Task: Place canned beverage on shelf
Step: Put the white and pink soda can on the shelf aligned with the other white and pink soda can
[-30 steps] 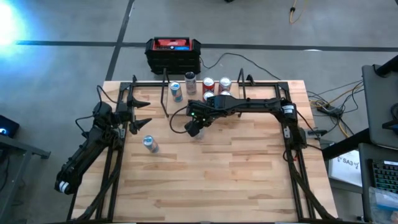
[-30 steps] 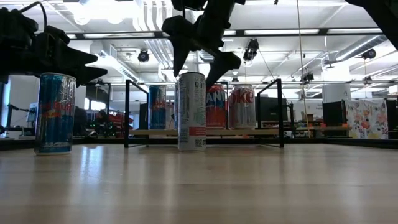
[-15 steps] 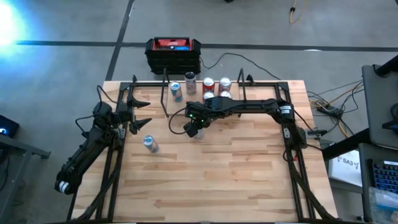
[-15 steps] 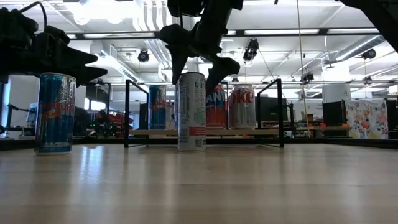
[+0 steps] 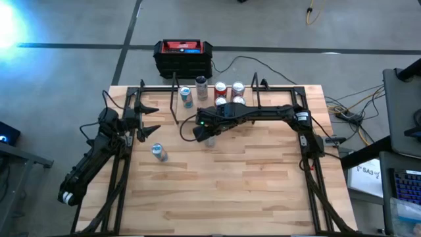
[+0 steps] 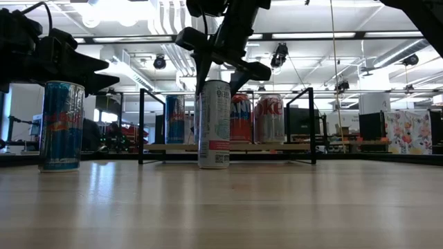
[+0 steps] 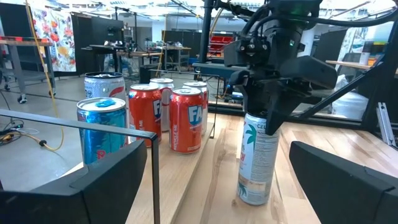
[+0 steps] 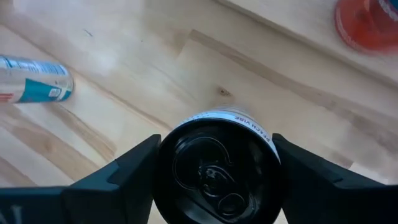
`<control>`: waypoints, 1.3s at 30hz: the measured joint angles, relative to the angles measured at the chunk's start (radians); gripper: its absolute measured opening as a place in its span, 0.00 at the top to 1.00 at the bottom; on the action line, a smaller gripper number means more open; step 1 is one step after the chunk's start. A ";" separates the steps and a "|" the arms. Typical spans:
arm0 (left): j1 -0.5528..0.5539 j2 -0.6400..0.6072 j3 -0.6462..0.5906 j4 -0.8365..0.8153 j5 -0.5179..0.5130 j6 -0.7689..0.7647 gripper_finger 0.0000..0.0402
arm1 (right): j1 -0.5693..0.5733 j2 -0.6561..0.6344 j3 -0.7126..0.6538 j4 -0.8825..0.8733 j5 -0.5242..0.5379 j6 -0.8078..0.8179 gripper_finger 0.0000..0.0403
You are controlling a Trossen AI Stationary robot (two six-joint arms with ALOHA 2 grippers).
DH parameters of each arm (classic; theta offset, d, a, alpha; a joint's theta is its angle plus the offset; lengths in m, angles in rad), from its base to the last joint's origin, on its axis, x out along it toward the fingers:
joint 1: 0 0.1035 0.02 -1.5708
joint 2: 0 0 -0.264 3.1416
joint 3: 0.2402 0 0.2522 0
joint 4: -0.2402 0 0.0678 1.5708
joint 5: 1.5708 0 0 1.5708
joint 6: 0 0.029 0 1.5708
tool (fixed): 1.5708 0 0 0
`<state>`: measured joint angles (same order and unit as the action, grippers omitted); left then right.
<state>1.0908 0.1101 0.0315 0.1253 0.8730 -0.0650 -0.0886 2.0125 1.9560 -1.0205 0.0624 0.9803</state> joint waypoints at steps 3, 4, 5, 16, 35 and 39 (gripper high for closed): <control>0.000 0.000 0.000 0.000 0.000 0.000 0.05 | 0.003 0.000 0.000 0.000 0.000 0.071 0.39; 0.000 0.000 0.000 0.000 0.000 0.000 0.05 | 0.004 0.000 0.000 0.000 -0.002 0.093 0.39; 0.000 0.000 0.000 0.000 0.000 0.000 0.05 | 0.005 0.000 0.000 0.001 -0.003 0.116 0.39; 0.000 0.000 0.000 0.000 0.000 0.000 0.05 | 0.046 0.000 0.014 -0.054 0.068 0.293 0.30; 0.000 0.000 0.000 0.000 0.000 0.000 0.05 | 0.082 0.001 0.077 -0.307 0.174 0.740 0.32; 0.000 0.000 0.000 0.000 0.000 0.000 0.05 | 0.082 0.002 0.077 -0.347 0.175 0.846 0.32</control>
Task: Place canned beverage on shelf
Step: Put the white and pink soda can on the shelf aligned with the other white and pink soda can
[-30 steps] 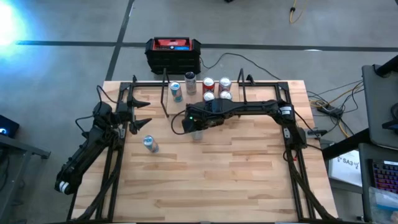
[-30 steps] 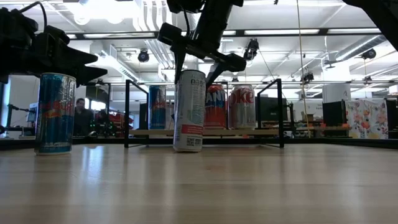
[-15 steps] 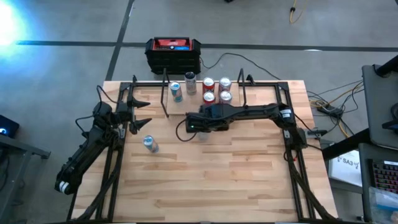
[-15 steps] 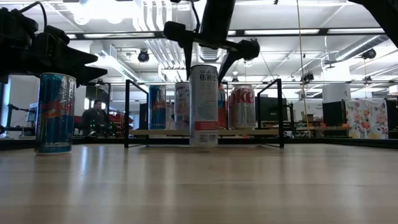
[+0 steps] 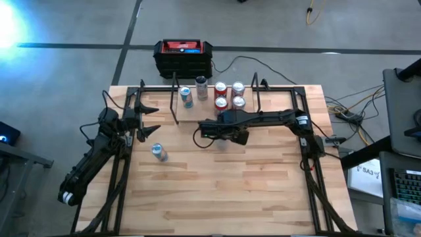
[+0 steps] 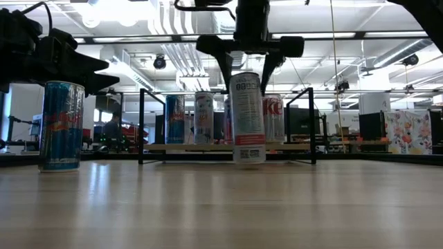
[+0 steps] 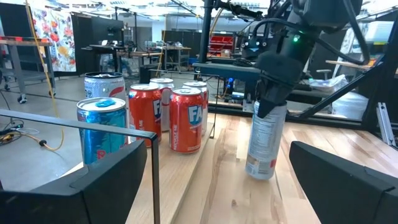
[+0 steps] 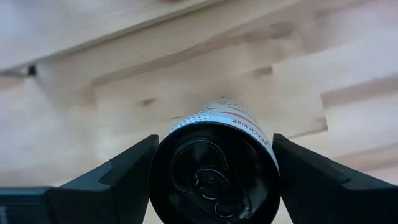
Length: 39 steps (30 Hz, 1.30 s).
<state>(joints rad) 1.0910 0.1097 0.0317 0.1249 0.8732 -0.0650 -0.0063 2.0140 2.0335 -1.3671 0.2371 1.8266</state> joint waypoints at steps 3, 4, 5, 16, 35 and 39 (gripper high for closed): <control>0.000 0.000 0.000 0.000 0.000 0.000 0.05 | 0.000 0.000 0.000 -0.029 0.000 0.110 0.32; 0.000 0.000 0.000 0.000 0.000 0.000 0.05 | 0.000 0.000 0.000 -0.036 0.003 0.141 0.32; 0.000 0.000 0.000 0.000 0.000 0.000 0.05 | 0.000 0.000 0.000 -0.040 0.007 0.172 0.32; 0.000 0.000 0.000 0.000 0.000 0.000 0.05 | -0.015 0.000 -0.046 -0.044 0.021 0.469 0.32; 0.000 0.000 0.000 0.000 0.000 0.000 0.05 | -0.019 0.001 -0.058 -0.017 -0.005 0.407 0.21; 0.000 0.000 0.000 0.000 0.000 0.000 0.05 | -0.018 0.001 -0.058 -0.014 -0.004 0.376 0.13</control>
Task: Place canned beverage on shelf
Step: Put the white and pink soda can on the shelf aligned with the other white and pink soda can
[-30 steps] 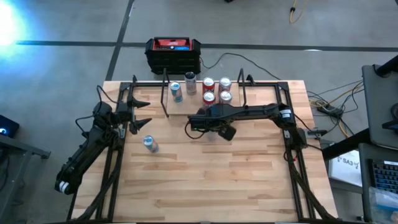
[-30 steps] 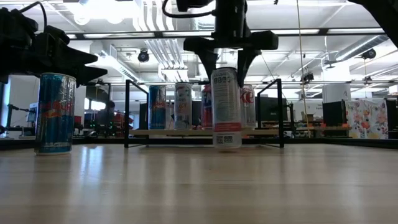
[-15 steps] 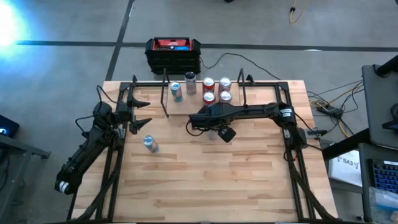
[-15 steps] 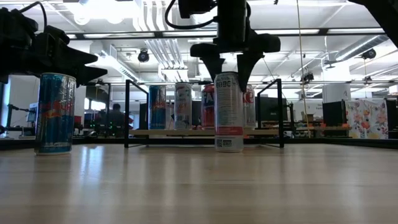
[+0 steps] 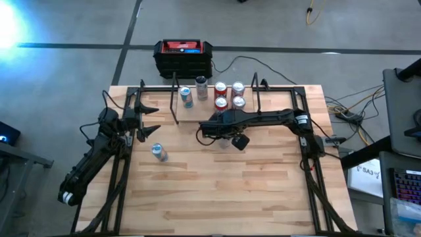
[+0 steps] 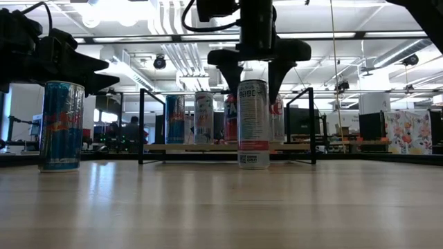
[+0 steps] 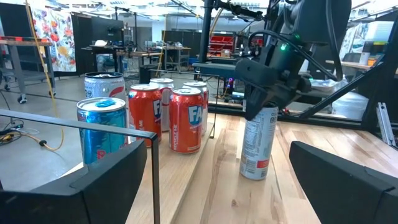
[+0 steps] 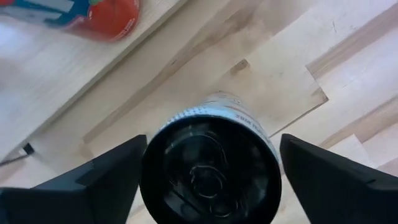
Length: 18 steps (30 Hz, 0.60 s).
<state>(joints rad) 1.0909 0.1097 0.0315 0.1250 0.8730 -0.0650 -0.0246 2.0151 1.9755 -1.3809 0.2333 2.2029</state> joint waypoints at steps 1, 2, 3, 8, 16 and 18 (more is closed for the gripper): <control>0.000 0.000 0.000 0.000 0.000 0.000 0.05 | 0.000 0.000 0.000 0.001 0.000 -0.018 0.11; 0.000 0.000 0.000 0.000 0.000 0.000 0.05 | 0.000 0.000 0.000 0.000 0.000 -0.035 0.09; 0.000 0.000 0.000 0.000 0.000 0.000 0.05 | 0.000 0.000 0.000 0.000 0.002 -0.059 0.07; 0.000 0.000 0.000 0.000 0.000 0.000 0.05 | 0.000 0.000 0.000 0.006 0.013 -0.273 0.01; 0.000 0.000 0.000 0.000 0.000 0.000 0.05 | 0.000 -0.007 0.000 0.016 0.011 -0.823 0.01; 0.000 0.000 0.000 0.000 0.000 0.000 0.05 | 0.000 -0.012 0.000 0.028 -0.008 -1.002 0.01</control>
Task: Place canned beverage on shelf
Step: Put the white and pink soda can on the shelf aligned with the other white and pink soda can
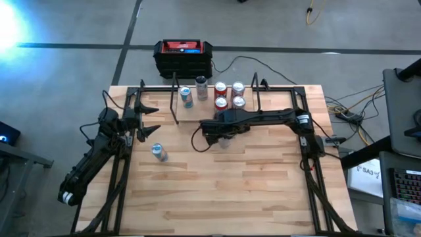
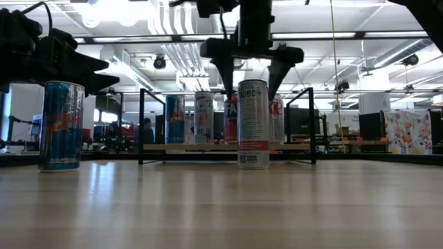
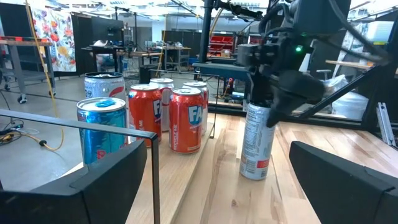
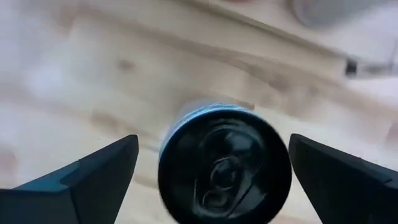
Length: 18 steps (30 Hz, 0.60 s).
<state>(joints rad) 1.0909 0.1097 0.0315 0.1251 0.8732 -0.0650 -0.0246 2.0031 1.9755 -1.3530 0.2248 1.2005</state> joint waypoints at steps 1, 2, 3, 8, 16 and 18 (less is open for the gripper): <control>0.000 0.000 0.000 0.000 0.000 0.000 0.05 | 0.000 -0.002 0.000 0.000 -0.012 -0.084 0.01; 0.000 0.000 0.000 0.000 0.000 0.000 0.05 | 0.000 -0.004 0.000 -0.003 -0.025 -0.160 0.01; 0.000 0.000 0.000 0.000 0.000 0.000 0.05 | 0.000 -0.006 0.000 -0.003 -0.034 -0.234 0.01; 0.000 0.000 0.000 0.000 0.000 0.000 0.05 | 0.000 -0.027 0.000 -0.010 -0.041 -0.504 0.01; 0.000 0.000 0.000 0.000 0.000 0.000 0.05 | -0.002 -0.038 0.001 -0.023 -0.090 -0.780 0.01; 0.000 0.000 0.000 0.000 0.000 0.000 0.05 | -0.002 -0.038 0.001 -0.034 -0.097 -0.846 0.01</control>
<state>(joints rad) 1.0908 0.1097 0.0318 0.1253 0.8730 -0.0650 -0.0267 1.9656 1.9762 -1.3868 0.1274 0.3547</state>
